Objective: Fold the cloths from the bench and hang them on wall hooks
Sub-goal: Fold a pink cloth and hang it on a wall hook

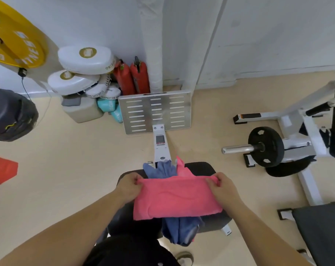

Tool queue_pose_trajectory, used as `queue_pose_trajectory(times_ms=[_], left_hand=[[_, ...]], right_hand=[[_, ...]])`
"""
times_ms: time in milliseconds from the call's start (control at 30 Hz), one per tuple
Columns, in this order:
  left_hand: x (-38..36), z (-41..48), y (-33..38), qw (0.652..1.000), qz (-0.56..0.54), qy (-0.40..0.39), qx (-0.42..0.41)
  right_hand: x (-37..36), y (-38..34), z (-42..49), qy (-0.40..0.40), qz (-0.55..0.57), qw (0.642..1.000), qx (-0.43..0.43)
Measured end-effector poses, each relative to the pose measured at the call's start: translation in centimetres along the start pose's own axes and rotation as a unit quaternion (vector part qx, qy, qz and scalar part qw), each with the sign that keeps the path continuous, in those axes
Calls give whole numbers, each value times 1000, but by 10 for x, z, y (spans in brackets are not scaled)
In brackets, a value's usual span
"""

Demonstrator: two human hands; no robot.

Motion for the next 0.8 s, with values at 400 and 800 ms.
queue_pose_trajectory(times_ms=[400, 800], left_hand=[[-10, 19, 11, 984, 116, -121, -67], [5, 1, 1, 991, -70, -104, 45]], right_hand=[[-33, 24, 40, -102, -244, 963, -52], [-12, 18, 5, -24, -38, 998, -42]])
Point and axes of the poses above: each hand's wrist, its own z-axis towards the middle knuckle, its own x-axis out of the back of the hand, y = z × x, the point moved 5 cm from there along z, towards the middle knuckle, and after that the axes turned 1 degree about y, right-handed, at the moved point
